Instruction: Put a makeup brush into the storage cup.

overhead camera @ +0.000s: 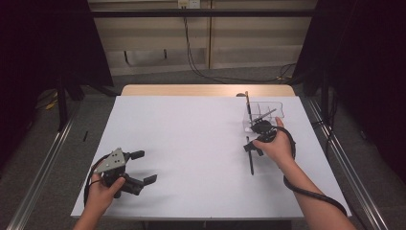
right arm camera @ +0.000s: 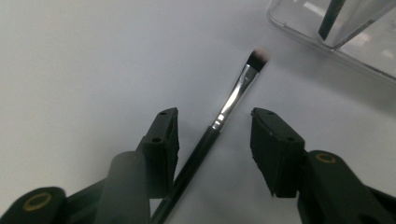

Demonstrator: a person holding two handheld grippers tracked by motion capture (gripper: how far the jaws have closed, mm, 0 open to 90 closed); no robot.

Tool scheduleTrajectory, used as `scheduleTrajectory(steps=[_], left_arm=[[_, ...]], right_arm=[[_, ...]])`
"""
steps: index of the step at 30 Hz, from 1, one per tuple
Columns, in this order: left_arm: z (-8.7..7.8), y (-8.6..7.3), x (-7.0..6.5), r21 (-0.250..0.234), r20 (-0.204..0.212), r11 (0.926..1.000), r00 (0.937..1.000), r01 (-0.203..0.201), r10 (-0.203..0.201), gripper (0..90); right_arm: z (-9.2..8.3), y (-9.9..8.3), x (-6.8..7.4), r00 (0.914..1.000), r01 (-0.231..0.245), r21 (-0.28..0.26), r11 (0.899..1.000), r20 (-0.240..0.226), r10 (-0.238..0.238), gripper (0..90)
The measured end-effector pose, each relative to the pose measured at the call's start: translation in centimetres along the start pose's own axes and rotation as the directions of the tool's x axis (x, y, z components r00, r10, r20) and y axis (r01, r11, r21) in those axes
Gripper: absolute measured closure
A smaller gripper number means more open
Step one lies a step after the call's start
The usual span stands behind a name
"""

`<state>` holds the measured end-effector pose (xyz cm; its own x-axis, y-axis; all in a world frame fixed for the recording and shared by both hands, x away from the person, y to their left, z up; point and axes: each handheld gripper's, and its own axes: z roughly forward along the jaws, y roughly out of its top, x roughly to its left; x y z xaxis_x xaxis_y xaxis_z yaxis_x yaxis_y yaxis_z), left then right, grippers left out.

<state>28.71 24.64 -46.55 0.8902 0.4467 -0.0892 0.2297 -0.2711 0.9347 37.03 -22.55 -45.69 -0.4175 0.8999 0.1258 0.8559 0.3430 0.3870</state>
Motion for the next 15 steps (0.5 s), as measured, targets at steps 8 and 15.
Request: scheduleTrajectory(steps=[8, 15], left_arm=[[-0.02, -0.06, 0.06, 0.001, 0.002, 1.0000, 1.0000, 0.005, -0.005, 0.0], [0.09, -0.14, 0.10, 0.004, 0.002, 1.0000, 1.0000, 0.004, -0.004, 0.0]], right_arm=[[0.32, 0.33, 0.81, 0.9995, -0.012, 0.052, 0.999, 0.030, 0.010, 67.9], [0.50, 0.86, 1.01, 0.9975, 0.029, 0.092, 0.995, 0.061, -0.034, 84.3]])
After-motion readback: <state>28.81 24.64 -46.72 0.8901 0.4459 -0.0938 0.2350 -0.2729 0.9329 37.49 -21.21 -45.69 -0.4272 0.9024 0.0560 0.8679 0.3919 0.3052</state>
